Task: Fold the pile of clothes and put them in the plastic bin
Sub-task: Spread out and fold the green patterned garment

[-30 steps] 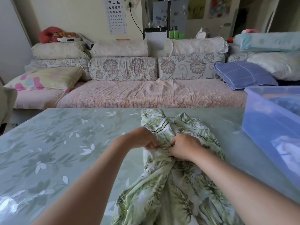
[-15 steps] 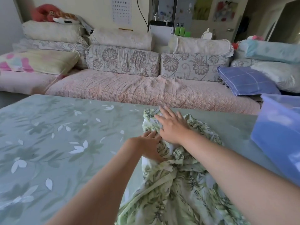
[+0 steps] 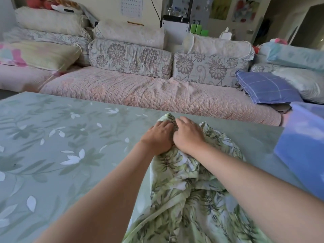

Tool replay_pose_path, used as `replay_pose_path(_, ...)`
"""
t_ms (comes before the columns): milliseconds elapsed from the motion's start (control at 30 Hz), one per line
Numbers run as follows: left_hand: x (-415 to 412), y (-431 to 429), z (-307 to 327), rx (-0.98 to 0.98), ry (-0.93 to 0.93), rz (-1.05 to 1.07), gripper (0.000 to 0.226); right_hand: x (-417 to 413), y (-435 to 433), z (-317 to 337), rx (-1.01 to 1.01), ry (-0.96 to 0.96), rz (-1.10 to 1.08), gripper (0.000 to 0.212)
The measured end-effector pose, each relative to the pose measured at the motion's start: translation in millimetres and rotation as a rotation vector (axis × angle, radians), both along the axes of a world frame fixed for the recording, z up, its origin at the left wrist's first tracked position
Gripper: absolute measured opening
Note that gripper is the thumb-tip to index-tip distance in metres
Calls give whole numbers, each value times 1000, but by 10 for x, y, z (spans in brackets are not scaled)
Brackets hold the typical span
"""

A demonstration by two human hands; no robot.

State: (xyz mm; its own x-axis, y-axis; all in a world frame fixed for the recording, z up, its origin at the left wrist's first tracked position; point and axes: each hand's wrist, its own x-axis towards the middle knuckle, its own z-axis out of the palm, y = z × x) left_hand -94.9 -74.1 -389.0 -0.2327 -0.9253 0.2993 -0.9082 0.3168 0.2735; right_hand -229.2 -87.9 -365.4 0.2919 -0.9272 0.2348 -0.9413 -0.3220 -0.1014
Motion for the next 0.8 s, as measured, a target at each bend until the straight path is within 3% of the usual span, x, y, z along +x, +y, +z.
replay_pose_path(67, -19, -95, -68, 137, -32, 7, 62, -37, 20, -109, 32, -65, 120, 58)
replay_pose_path(200, 65, -224, -171, 286, -141, 98, 80, -308, -57, -384, 324, 109, 110, 63)
replay_pose_path(300, 160, -307, -208, 308, -154, 163, 99, -375, -69, -403, 341, 166, 77, 72)
replay_pose_path(467, 155, -338, -255, 222, -163, 205, 103, -334, -92, -376, 337, 207, 30, 78)
replay_pose_path(667, 92, -191, -176, 284, -226, 311, 96, -364, -6, -303, 377, 224, 13, 78)
replay_pose_path(800, 51, 115, 78, 16, -312, 222, 55, -469, 302, -226, 381, -18, 14, 75)
